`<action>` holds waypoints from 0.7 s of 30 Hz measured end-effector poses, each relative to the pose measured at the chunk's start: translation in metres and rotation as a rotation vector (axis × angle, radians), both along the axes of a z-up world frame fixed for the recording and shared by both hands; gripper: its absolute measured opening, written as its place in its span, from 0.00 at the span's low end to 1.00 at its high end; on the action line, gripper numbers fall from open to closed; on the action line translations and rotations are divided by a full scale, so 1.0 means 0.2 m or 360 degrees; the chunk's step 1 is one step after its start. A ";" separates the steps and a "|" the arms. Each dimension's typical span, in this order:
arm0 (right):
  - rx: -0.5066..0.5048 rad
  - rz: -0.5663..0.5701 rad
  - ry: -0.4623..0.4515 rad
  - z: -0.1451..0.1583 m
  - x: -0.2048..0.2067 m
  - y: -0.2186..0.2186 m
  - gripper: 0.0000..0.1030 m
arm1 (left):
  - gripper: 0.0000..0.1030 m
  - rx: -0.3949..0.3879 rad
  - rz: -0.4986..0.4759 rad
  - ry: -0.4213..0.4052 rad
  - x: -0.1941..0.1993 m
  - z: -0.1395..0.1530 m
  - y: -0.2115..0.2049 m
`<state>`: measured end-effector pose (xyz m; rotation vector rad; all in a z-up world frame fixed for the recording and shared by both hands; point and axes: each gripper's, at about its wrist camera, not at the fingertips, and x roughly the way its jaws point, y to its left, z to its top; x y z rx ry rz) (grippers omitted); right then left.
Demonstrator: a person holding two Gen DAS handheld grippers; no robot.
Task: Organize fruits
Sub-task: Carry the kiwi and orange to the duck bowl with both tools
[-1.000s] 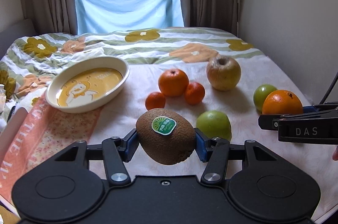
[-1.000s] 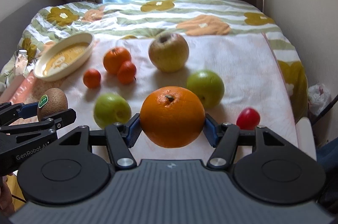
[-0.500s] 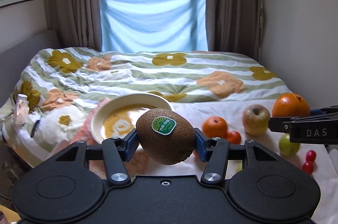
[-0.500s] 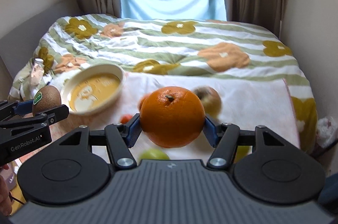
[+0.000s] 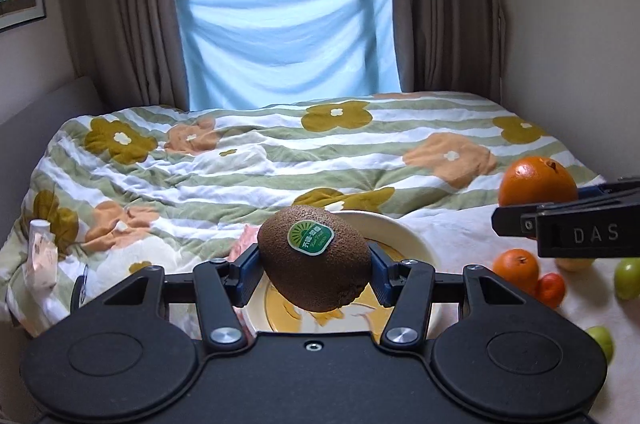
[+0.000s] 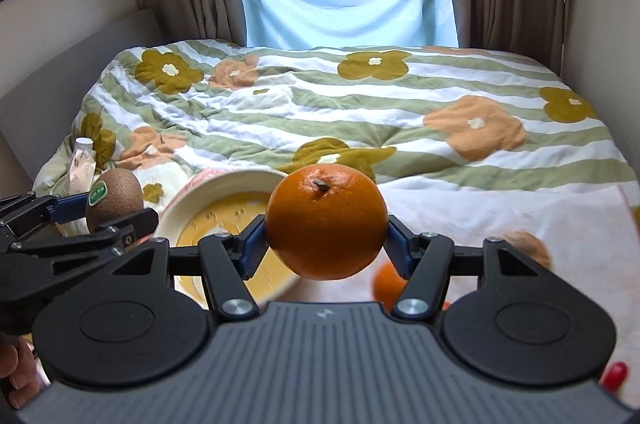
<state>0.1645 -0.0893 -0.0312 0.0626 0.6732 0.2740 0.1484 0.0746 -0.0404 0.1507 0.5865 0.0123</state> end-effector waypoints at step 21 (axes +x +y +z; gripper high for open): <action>-0.0069 -0.0164 0.0113 -0.29 0.42 0.29 0.74 | 0.57 0.0092 -0.0414 0.0234 0.53 -0.41 0.20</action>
